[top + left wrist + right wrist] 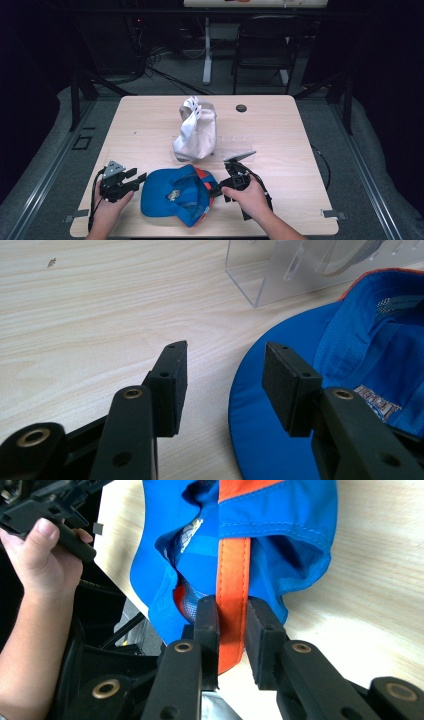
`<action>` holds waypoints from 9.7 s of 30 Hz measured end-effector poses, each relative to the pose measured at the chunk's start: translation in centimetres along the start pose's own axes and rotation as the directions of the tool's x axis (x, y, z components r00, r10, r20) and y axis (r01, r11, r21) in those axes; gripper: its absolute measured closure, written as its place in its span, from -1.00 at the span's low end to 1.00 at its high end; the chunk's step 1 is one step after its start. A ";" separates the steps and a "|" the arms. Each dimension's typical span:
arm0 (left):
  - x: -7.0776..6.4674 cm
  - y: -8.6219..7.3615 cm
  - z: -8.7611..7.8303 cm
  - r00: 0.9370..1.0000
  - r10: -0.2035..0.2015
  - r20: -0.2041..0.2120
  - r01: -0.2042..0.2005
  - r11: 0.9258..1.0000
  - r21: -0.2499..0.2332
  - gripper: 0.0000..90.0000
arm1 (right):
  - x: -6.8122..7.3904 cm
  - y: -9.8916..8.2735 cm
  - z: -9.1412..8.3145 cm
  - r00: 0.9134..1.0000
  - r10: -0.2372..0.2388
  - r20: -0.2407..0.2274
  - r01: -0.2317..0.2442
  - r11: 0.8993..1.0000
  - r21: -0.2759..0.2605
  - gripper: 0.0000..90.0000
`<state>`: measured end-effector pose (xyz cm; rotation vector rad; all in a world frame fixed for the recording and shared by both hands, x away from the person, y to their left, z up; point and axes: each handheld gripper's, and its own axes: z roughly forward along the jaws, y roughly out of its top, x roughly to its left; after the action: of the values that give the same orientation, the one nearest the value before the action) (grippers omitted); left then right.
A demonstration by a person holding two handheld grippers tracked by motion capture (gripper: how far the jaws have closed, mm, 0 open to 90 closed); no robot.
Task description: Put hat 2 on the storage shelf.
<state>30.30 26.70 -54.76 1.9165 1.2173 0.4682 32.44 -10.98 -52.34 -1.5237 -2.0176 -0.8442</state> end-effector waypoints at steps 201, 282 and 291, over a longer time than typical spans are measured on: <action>0.4 -0.5 0.5 1.000 -0.012 -0.012 0.012 1.000 0.004 0.16 | -1.4 3.3 -21.1 0.971 0.006 0.240 0.106 0.886 -0.451 0.07; -2.0 -0.4 1.7 0.997 0.059 0.056 -0.061 0.998 0.025 0.17 | -10.0 -8.1 -7.9 0.924 -0.075 0.375 0.299 0.752 -0.587 0.04; -3.1 -0.3 1.9 0.994 0.083 0.069 -0.085 0.996 0.019 0.15 | -10.1 -8.2 -7.8 0.925 -0.083 0.370 0.303 0.749 -0.589 0.02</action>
<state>29.93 23.20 -55.84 1.9921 1.1061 0.4317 27.34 -24.92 -55.41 -1.9259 -2.2864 -1.5929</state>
